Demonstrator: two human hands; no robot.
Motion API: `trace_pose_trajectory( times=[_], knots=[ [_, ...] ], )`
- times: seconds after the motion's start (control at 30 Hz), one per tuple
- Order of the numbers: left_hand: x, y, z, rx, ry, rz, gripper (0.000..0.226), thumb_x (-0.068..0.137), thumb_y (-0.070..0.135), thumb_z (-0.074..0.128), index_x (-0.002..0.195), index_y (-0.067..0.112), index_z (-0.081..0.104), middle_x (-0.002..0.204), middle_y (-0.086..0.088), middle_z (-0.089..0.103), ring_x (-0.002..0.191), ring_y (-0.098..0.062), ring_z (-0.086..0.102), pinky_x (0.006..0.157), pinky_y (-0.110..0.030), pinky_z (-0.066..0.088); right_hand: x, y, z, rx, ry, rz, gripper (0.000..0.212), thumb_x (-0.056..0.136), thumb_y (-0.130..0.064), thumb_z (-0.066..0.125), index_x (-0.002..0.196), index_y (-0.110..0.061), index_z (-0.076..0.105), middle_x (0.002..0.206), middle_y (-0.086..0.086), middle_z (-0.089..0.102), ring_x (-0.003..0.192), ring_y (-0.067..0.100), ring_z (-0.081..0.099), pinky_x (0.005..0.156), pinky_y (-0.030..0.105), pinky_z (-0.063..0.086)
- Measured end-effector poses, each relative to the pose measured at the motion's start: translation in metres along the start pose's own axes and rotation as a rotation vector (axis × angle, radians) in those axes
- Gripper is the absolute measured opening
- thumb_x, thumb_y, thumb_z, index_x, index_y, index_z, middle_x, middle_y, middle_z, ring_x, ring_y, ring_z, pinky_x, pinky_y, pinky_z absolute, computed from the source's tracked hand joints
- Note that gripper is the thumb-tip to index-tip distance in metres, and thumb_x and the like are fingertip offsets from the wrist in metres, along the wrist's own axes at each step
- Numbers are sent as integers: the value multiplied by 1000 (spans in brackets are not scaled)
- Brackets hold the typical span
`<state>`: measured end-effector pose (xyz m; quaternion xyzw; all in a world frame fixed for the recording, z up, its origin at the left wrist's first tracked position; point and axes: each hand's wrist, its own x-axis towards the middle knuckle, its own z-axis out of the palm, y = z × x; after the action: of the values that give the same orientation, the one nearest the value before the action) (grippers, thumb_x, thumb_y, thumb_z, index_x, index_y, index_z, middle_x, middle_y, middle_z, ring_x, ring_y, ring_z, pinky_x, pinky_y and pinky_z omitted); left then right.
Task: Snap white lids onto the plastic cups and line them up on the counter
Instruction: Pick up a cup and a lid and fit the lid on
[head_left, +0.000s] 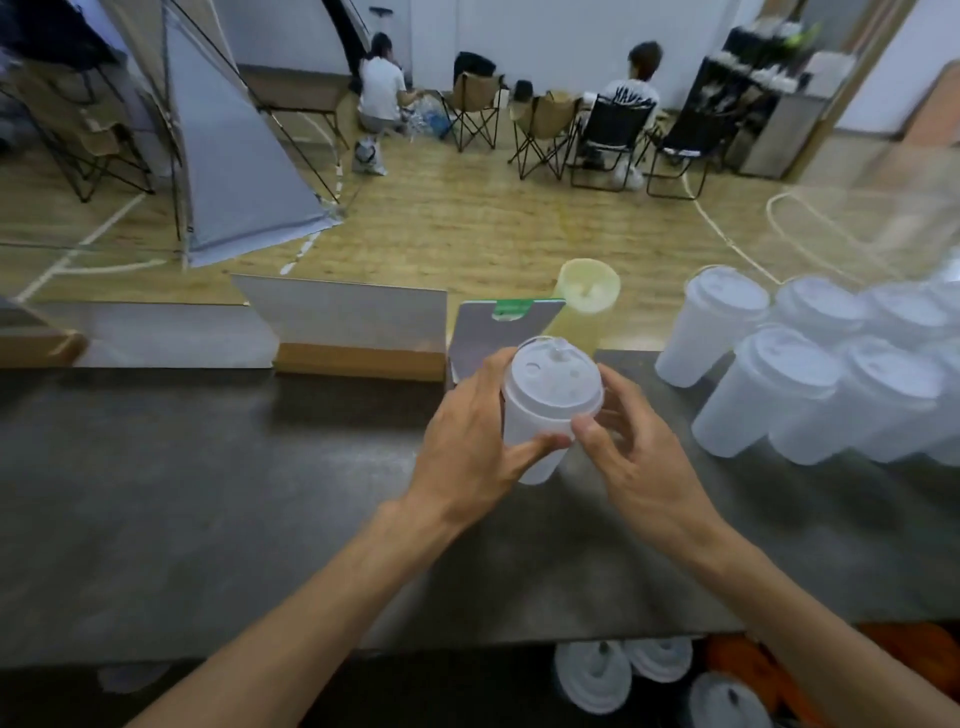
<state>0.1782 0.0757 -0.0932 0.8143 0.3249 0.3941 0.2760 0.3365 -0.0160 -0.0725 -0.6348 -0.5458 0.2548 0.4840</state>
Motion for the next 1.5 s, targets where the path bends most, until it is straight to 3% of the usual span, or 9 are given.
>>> trace_pose_trajectory(
  times=[0.2, 0.3, 0.43, 0.6, 0.77, 0.93, 1.07, 1.33, 1.5],
  knots=[
    [1, 4, 17, 9, -43, -1, 67, 87, 73, 54, 139, 34, 36, 135, 12, 56, 117, -5, 57, 98, -27, 48, 1, 19, -22, 34, -73, 9, 45, 95, -46, 62, 135, -55, 43, 130, -38, 55, 121, -10, 55, 87, 5, 47],
    [4, 5, 19, 34, 27, -70, 46, 93, 73, 30, 117, 35, 42, 112, 8, 63, 93, -9, 59, 79, -29, 46, 7, 24, -25, 105, -62, 43, 37, 95, -36, 61, 130, -43, 53, 124, -30, 64, 117, -4, 61, 90, 17, 53],
    [7, 8, 20, 201, 70, -28, 39, 95, 66, 26, 103, 31, 40, 93, 7, 58, 75, -5, 52, 68, -8, 33, 35, 14, -31, 154, 45, 201, 17, 100, -28, 58, 103, -14, 67, 102, 1, 75, 98, 22, 70, 92, 43, 58],
    [14, 9, 17, 313, 113, 60, 44, 97, 65, 19, 94, 24, 36, 82, 2, 55, 63, -11, 37, 65, -14, 28, 72, -5, -27, 169, 8, 292, 36, 96, -31, 64, 96, 5, 63, 79, 5, 68, 69, 10, 58, 68, 27, 47],
    [14, 8, 24, 318, 151, 56, 40, 98, 63, 18, 93, 26, 31, 80, 5, 47, 64, 1, 40, 62, -10, 28, 68, -1, -17, 164, 49, 239, 39, 97, -33, 64, 91, 5, 59, 81, 20, 66, 71, 13, 56, 69, 33, 48],
    [13, 8, 28, 297, 146, 28, 45, 99, 61, 22, 95, 19, 38, 84, -4, 58, 63, -10, 43, 62, -15, 31, 66, -4, -28, 163, -23, 278, 24, 98, -32, 63, 97, -10, 69, 86, -3, 75, 72, 6, 65, 67, 20, 52],
    [11, 7, 29, 285, 155, 24, 30, 98, 52, 31, 97, 22, 37, 86, -3, 59, 65, -9, 44, 64, -10, 31, 48, 4, -30, 257, -102, 262, 17, 102, -26, 58, 108, -34, 72, 102, -21, 76, 98, -2, 70, 82, 17, 58],
    [10, 7, 32, 239, 153, 7, 50, 98, 63, 19, 102, 19, 41, 93, -3, 60, 70, -12, 46, 66, -11, 31, 35, 14, -25, 444, -98, 262, 34, 101, -27, 59, 134, -27, 61, 127, -13, 70, 116, 4, 66, 101, 29, 54],
    [8, 6, 34, 231, 161, 4, 50, 98, 65, 19, 108, 21, 40, 99, 1, 56, 75, -9, 48, 66, -14, 39, 25, 23, -16, 408, -164, 191, 61, 94, -31, 68, 149, -36, 41, 115, -43, 63, 110, -19, 58, 78, 4, 48]
  ],
)
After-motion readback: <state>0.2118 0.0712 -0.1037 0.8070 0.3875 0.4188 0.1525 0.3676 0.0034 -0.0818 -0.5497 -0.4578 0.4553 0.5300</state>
